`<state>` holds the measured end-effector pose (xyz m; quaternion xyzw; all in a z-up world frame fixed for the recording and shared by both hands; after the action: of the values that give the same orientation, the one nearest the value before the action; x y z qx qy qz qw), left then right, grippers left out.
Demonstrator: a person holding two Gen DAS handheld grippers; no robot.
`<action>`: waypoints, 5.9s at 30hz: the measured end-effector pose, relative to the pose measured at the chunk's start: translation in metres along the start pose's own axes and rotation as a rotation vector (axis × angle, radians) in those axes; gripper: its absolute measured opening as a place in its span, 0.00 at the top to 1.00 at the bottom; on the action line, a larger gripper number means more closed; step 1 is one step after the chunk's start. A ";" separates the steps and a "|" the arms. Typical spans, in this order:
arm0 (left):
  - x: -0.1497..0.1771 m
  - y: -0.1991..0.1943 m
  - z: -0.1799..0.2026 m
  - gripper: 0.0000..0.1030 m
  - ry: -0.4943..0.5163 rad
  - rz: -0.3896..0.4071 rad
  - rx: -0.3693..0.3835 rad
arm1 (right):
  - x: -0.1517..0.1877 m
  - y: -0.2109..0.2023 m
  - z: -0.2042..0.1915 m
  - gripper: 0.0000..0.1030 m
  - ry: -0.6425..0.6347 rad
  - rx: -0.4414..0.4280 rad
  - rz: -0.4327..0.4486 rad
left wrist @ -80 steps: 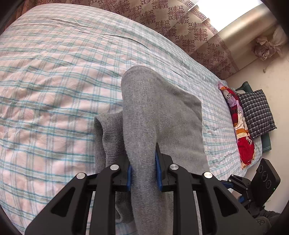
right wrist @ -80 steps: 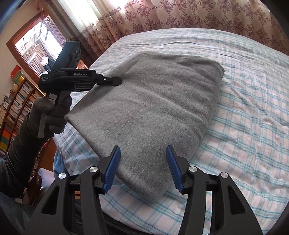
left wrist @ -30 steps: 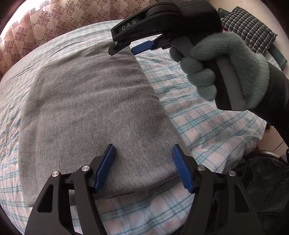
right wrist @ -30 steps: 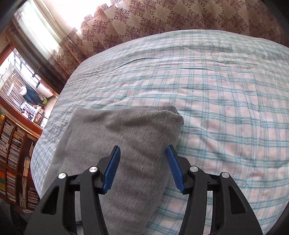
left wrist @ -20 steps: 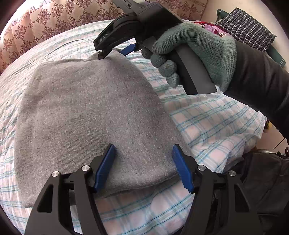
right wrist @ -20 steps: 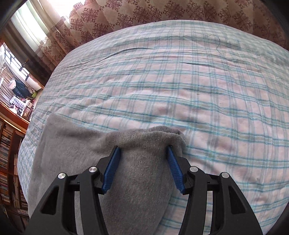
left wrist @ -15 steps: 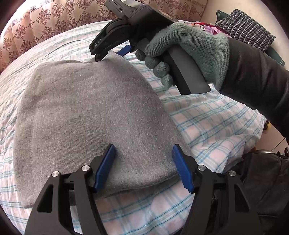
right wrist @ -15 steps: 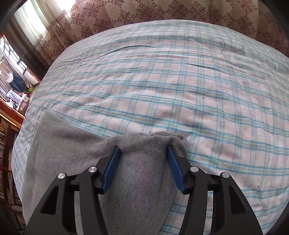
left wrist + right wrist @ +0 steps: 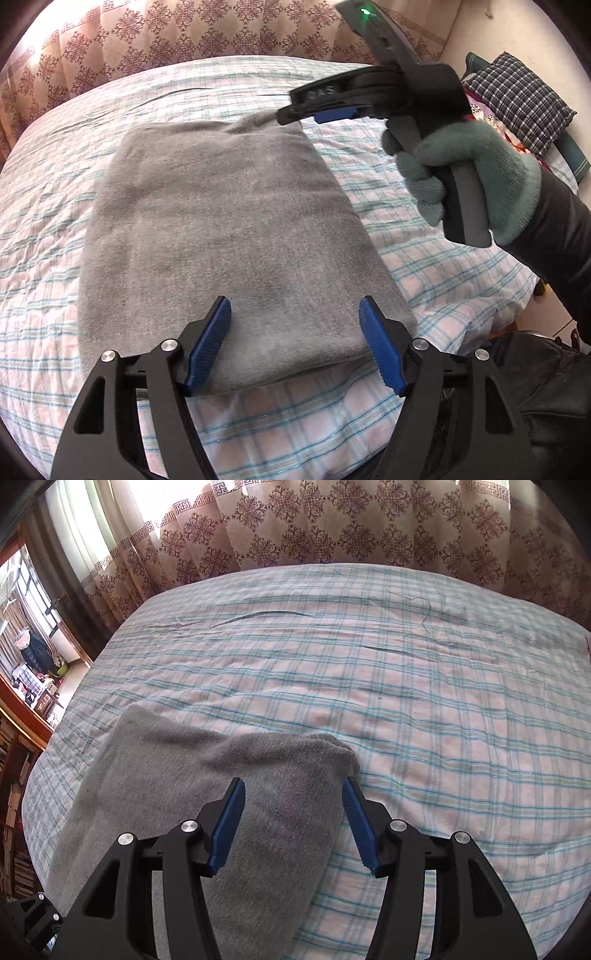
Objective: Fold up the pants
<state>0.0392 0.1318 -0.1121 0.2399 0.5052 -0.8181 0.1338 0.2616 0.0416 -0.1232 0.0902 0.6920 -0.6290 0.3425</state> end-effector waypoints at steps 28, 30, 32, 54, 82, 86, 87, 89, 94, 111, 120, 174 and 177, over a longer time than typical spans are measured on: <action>0.024 0.009 -0.026 0.29 -0.045 -0.027 -0.064 | 0.072 -0.041 -0.030 0.44 -0.091 -0.070 -0.038; 0.024 0.009 -0.024 0.29 -0.043 -0.027 -0.067 | 0.084 -0.046 -0.028 0.44 -0.094 -0.074 -0.053; 0.024 0.009 -0.023 0.29 -0.041 -0.028 -0.069 | 0.096 -0.048 -0.029 0.44 -0.102 -0.082 -0.072; 0.022 0.005 -0.014 0.29 -0.012 -0.008 -0.108 | 0.138 -0.050 -0.024 0.39 -0.057 -0.125 -0.125; -0.028 -0.001 -0.168 0.05 -0.501 0.116 0.106 | 0.117 -0.038 0.016 0.30 0.128 -0.146 -0.146; -0.027 0.017 -0.175 0.05 -0.524 0.083 0.144 | 0.112 -0.035 0.019 0.30 0.151 -0.158 -0.155; -0.027 0.020 -0.176 0.05 -0.527 0.081 0.153 | 0.113 -0.035 0.019 0.30 0.162 -0.163 -0.158; -0.027 0.024 -0.177 0.05 -0.534 0.086 0.171 | 0.111 -0.032 0.021 0.30 0.190 -0.175 -0.168; -0.030 0.028 -0.179 0.05 -0.532 0.101 0.219 | 0.104 -0.020 0.026 0.30 0.257 -0.218 -0.192; -0.042 0.049 -0.158 0.23 -0.425 0.039 0.365 | 0.088 0.019 -0.008 0.28 0.310 -0.354 -0.246; -0.040 0.053 -0.152 0.37 -0.474 0.080 0.434 | 0.077 0.030 -0.028 0.30 0.282 -0.381 -0.241; -0.073 0.054 -0.123 0.57 -0.482 0.143 0.442 | 0.011 -0.016 -0.018 0.74 0.286 -0.583 -0.117; -0.098 0.053 -0.108 0.58 -0.442 0.154 0.461 | -0.008 -0.031 0.004 0.74 0.288 -0.576 -0.065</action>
<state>0.1746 0.2014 -0.1409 0.1183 0.2456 -0.9307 0.2440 0.2519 0.0344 -0.0929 0.0554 0.8856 -0.3985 0.2320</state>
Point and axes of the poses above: each gripper's, at about its wrist camera, not at the fingertips, and y roughly the way its jaws point, z to its right, x to its underside, the point moved 10 cm from there along y, roughly the way its jaws point, and after that the axes turned 15 degrees about x, right-handed, at the moved point
